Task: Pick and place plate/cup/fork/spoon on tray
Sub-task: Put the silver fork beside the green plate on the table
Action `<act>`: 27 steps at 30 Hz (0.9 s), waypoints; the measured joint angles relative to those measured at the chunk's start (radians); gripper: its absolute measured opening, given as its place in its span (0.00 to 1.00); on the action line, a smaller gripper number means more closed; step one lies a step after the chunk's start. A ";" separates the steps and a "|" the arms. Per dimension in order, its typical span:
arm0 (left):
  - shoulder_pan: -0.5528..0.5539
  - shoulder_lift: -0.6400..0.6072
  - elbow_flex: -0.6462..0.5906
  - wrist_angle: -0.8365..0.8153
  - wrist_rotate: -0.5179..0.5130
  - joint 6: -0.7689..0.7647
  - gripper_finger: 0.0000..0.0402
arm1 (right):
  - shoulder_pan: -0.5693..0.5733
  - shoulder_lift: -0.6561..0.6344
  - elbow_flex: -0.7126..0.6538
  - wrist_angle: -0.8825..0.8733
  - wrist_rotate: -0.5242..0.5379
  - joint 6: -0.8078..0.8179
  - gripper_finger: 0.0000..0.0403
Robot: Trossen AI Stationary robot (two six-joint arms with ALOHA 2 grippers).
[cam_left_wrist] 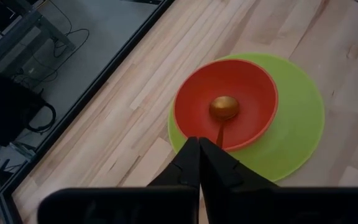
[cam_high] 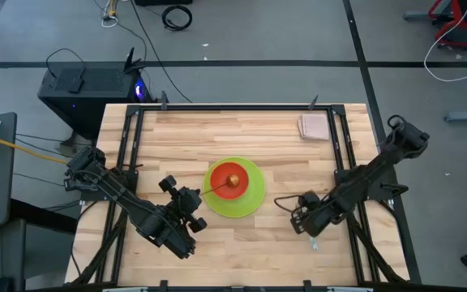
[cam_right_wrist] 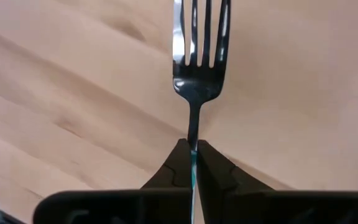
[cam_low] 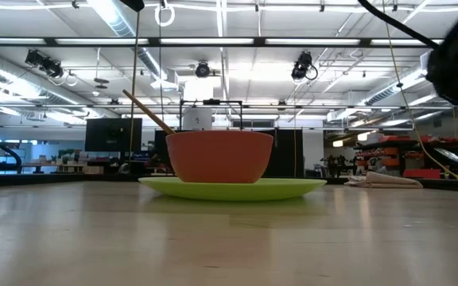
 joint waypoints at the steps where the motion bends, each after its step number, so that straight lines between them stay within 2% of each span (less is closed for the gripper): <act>1: 0.000 0.000 0.000 0.000 0.000 0.000 0.01 | -0.018 -0.012 0.000 0.000 0.010 -0.017 0.02; 7: 0.000 0.000 0.000 0.000 0.000 0.000 0.05 | -0.175 -0.042 0.000 0.001 0.027 -0.101 0.02; 13: 0.000 0.000 0.000 0.000 0.000 0.010 0.01 | -0.364 -0.038 0.000 0.078 0.019 -0.249 0.02; 17: 0.000 0.000 0.000 0.000 0.000 0.010 0.04 | -0.494 -0.038 0.001 0.152 -0.036 -0.326 0.02; 20: 0.000 0.000 0.000 0.000 0.000 0.010 0.05 | -0.580 -0.038 0.001 0.174 -0.040 -0.361 0.02; 27: 0.000 0.000 0.000 0.000 0.000 0.010 0.01 | -0.691 0.025 0.002 0.196 -0.038 -0.374 0.02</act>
